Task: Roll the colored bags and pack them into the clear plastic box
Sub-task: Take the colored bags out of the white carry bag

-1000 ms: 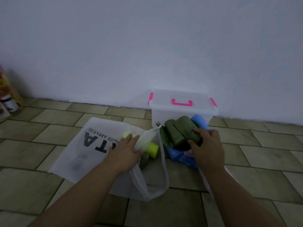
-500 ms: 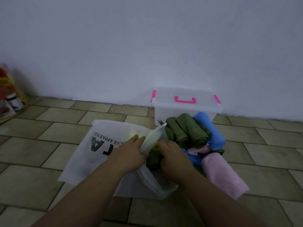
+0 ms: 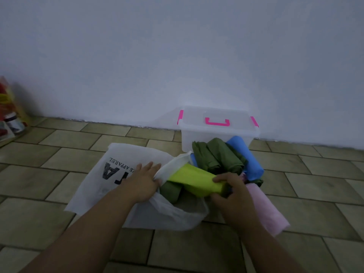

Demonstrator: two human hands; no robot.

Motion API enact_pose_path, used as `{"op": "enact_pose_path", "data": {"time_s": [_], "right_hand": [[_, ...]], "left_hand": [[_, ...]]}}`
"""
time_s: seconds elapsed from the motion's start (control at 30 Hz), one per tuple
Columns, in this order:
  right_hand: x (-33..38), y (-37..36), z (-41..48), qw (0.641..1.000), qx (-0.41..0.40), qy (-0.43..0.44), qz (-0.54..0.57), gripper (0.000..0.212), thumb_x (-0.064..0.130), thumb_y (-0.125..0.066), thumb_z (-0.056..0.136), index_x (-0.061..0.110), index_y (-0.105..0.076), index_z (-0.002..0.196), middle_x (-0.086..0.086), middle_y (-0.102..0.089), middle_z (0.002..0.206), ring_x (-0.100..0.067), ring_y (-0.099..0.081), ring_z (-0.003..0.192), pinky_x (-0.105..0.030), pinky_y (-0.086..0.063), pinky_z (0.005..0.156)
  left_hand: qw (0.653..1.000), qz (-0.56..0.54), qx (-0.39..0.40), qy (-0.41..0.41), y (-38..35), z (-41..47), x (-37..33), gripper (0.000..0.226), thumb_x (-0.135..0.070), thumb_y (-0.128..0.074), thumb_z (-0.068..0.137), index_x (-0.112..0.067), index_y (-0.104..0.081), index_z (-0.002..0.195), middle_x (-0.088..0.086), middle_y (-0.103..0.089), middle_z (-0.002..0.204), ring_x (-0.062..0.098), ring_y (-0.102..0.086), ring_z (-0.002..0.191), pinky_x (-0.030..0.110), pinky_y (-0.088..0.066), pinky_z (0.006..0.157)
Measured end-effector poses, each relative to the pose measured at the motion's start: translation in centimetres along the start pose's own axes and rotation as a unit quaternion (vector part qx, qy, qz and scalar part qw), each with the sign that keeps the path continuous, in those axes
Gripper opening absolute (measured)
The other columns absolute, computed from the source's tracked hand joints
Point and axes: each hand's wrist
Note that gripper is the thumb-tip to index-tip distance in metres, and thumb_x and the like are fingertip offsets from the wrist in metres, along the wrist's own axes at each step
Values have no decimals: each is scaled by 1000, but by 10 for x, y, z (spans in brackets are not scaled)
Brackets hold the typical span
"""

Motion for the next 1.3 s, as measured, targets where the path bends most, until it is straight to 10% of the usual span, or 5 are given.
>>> {"op": "enact_pose_path", "data": {"time_s": [0.2,0.6,0.83,1.03,1.3], "right_hand": [[-10,43,-46,976,-63,86,-189,42,-4,-79,48,13,-63,83,-4,-52,89,-24,-53,78,-31,-45,61],[-5,38,-57,874,79,-68,-474,50,53,-56,71,32,-42,113,4,-36,91,-15,-44,75,-29,-37,64],[34,23,-9,963,54,51,-258,39,54,-62,70,29,-54,99,11,-46,94,-12,-48,87,-24,-37,68],[46,-65,8,930,233,74,-276,32,41,-63,77,25,-45,98,1,-61,93,-20,-61,80,-31,-48,62],[50,-57,4,951,150,125,-241,25,37,-58,69,29,-45,89,6,-54,75,-17,-53,68,-31,-43,66]], "left_hand": [[999,15,1,39,5,4,-5,62,-46,-32,99,-31,-3,151,7,4,160,39,6,144,57,-8,115],[997,35,-42,51,-13,-27,0,70,-52,-42,92,-33,-7,149,1,7,160,35,7,144,64,-18,110],[999,-7,-41,18,-13,-32,4,71,-52,-43,92,-30,-10,151,6,4,160,33,3,145,57,-15,114],[999,-7,-50,0,-23,-37,1,69,-57,-37,93,-32,-9,150,1,4,160,30,5,146,59,-15,113],[995,-53,-70,46,-26,-39,23,60,-58,-22,95,-36,-7,149,-6,-2,160,21,-7,146,60,-10,111]]}}
Point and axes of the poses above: each hand's wrist, its own z-axis towards the middle knuckle, its own y-axis out of the back of the hand, x = y × z
